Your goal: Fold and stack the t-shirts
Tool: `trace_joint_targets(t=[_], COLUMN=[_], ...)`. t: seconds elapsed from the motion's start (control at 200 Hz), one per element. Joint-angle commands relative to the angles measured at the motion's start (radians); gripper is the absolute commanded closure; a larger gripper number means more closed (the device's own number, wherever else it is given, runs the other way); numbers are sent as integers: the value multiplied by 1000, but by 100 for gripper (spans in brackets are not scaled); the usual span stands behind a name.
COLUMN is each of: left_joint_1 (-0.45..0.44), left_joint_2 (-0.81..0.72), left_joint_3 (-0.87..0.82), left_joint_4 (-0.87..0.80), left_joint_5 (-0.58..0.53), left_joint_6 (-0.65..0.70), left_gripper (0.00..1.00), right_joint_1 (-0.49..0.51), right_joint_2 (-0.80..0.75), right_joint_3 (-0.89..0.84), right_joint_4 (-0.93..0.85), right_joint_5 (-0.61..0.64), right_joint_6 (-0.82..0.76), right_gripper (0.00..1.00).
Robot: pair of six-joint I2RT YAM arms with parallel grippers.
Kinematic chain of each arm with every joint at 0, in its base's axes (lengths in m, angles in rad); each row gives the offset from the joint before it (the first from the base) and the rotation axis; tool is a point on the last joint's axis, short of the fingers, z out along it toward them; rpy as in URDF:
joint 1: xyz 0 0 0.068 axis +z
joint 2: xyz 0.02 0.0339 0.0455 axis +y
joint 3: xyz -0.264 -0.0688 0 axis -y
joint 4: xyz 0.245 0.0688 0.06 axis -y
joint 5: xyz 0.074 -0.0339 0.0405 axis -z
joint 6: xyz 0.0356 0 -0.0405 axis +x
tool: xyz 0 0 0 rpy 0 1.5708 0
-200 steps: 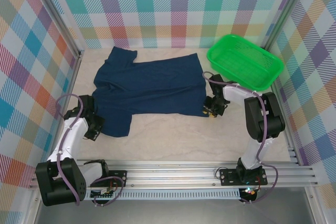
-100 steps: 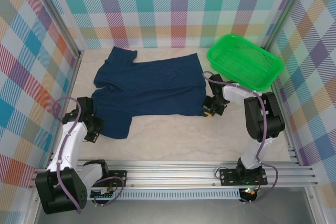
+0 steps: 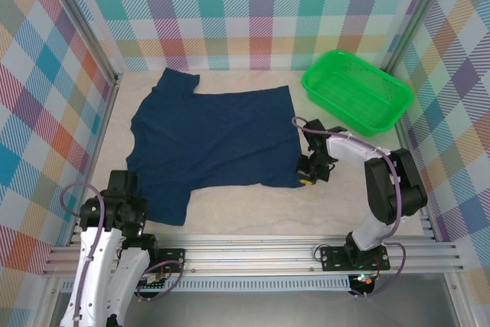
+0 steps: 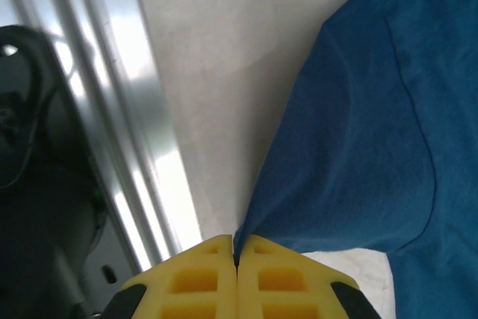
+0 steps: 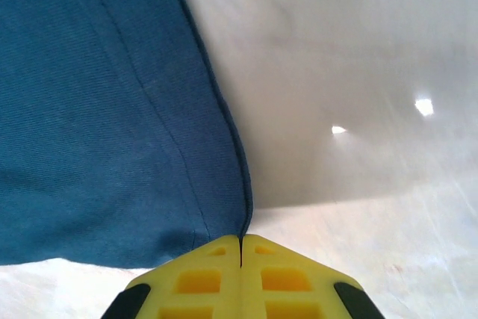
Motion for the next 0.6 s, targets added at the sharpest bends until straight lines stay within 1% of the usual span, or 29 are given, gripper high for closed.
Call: trace_joint_targets(t=[0.0,0.11,0.205,0.34,0.41,0.505,0.595], left_joint_1=[-28,-55,-76,-88,-89,-89,-89], left_joint_2=[2,26,47,81,95,131,197], left_joint_3=[34,27,31,29,35,97,161], left_joint_4=[-90,-59,-35,35,100,181,265], left_joint_5=[12,19,-10,-25,-34,-72,-87], left_joint_6=[-62,-59,-53,-18,12,73,138], left_gripper=[100,100,100,100,100,100,100], right_joint_1=[2,2,0,1,-1,-11,-33], right_joint_2=[-69,-110,-139,-145,-137,-143,-140], right_joint_3=[-47,-80,-103,-103,-91,-69,-44], right_joint_4=[-82,-103,-108,-91,-93,-107,-116], right_joint_5=[12,30,46,9,-7,-16,-30], right_joint_6=[-33,-30,-16,-2,5,15,24], right_gripper=[100,100,100,100,100,100,100])
